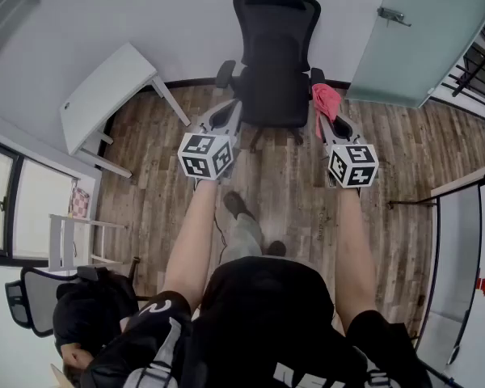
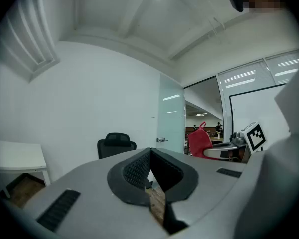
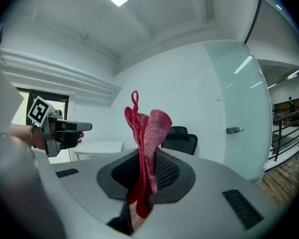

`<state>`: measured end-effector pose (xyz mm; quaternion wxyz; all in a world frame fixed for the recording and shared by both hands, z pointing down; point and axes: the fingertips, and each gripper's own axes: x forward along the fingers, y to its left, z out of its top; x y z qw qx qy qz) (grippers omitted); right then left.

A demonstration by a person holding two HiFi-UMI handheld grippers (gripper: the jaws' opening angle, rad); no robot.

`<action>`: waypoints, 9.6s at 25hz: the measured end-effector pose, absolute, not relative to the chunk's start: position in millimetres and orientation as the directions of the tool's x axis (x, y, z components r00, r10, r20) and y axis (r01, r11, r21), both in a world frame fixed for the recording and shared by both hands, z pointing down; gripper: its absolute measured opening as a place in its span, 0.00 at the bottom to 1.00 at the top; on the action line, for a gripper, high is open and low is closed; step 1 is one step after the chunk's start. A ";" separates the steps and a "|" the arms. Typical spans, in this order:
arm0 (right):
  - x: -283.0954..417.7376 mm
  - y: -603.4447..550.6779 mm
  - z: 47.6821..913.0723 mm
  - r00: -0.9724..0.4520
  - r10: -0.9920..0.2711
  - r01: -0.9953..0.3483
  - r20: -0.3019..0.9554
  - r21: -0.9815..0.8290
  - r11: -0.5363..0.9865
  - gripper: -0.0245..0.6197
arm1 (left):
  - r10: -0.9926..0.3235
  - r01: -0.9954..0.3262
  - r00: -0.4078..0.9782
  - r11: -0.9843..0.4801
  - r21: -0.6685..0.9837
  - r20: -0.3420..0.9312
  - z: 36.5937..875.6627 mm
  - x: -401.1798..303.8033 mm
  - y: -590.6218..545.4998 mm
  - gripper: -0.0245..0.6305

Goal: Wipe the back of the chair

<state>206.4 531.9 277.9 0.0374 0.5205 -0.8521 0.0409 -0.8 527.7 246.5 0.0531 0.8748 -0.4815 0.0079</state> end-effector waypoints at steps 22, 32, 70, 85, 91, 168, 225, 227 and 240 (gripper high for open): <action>191.3 516.4 314.0 -0.416 -0.891 -0.908 0.183 -0.023 0.419 0.15 | -0.838 -0.841 0.539 -0.528 0.121 0.090 293.9 -33.6 500.3 0.07; 154.9 423.1 324.0 -0.447 -0.868 -0.892 0.217 -0.028 0.452 0.15 | -0.842 -0.849 0.527 -0.515 0.117 0.115 303.7 -61.7 406.2 0.07; 60.0 171.1 352.1 -0.366 -0.890 -0.931 0.272 -0.091 0.354 0.15 | -0.798 -0.814 0.578 -0.549 0.190 0.170 340.0 -146.9 145.9 0.07; 74.8 -20.9 364.6 -0.413 -0.868 -0.911 0.276 -0.119 0.395 0.15 | -0.766 -0.787 0.616 -0.599 0.145 0.184 342.5 -89.7 -25.1 0.07; 90.9 -100.3 360.0 -0.439 -0.857 -0.898 0.271 -0.123 0.421 0.15 | -0.766 -0.790 0.614 -0.597 0.143 0.193 342.2 -62.6 -96.8 0.07; 181.4 -340.7 398.9 -0.281 -0.901 -0.955 0.330 -0.190 0.228 0.15 | -0.674 -0.703 0.711 -0.693 0.163 0.202 350.2 23.0 -290.8 0.07; -55.7 -354.3 536.8 -0.589 -0.730 -0.804 0.346 -0.159 0.573 0.14 | -0.798 -0.850 0.522 -0.514 0.111 0.300 509.9 -157.0 -303.4 0.07; -61.0 -362.9 541.3 -0.586 -0.733 -0.806 0.344 -0.161 0.569 0.14 | -0.797 -0.850 0.522 -0.515 0.112 0.303 515.6 -162.8 -307.5 0.07; -86.2 -392.7 582.1 -0.551 -0.749 -0.832 0.367 -0.171 0.528 0.14 | -0.793 -0.847 0.530 -0.514 0.136 0.302 547.2 -191.8 -325.2 0.07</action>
